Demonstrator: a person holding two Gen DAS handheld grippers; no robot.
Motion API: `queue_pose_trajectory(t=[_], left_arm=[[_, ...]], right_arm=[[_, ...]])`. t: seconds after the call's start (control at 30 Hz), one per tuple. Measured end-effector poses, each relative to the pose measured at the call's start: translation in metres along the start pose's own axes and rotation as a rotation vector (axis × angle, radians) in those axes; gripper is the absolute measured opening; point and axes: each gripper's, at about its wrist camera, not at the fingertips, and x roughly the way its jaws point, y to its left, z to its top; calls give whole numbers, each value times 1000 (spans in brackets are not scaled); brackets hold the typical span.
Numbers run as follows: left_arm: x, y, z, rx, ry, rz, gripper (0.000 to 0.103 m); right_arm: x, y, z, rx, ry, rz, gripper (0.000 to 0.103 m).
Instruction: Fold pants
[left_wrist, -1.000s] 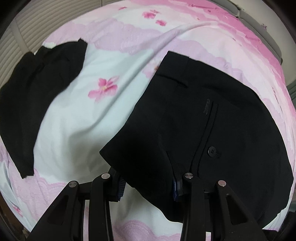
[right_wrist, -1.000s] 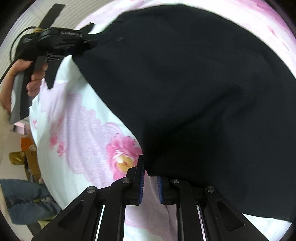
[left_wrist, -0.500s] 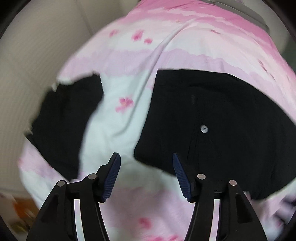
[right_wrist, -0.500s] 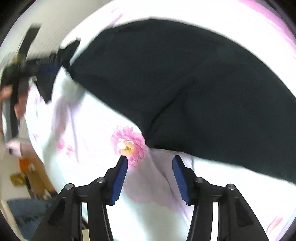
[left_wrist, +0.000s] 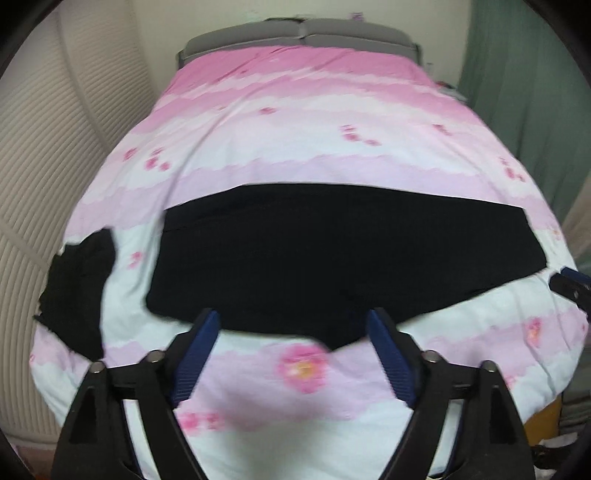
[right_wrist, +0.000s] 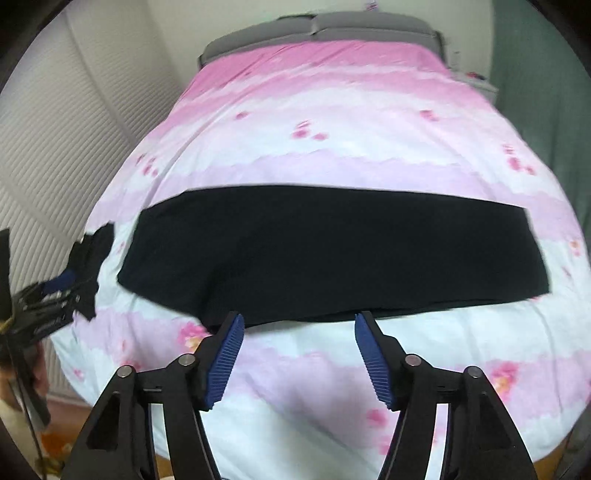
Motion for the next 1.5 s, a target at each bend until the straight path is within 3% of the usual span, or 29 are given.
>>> queue_pose_trajectory(t=[0.17,0.27,0.37,0.57,0.73,0.83,1.0,1.5], left_arm=[[-1,-104,8,86,-36,-11,85],[6,-162,10,63,-32,30,85],[15,-216,11,26,-26,18,85],[58,-312,22,8,35,23,85],[97,-387,32,69,60,15,85],[122,-419,40,71,95,2,85],[159,-454,48,85,139,-7,85],[180,-490,43,108,197,-35,85]], right_arm=[[-31,-82,-1,94,-76,-36,64],[-39,-137,-1,111,-87,-31,64],[-41,-198,5,107,-77,-7,64],[-20,-296,13,130,-43,-73,64],[11,-368,12,204,-16,-128,64],[34,-405,12,256,5,-125,61],[74,-439,8,282,64,-95,44],[126,-460,-4,279,134,-44,41]])
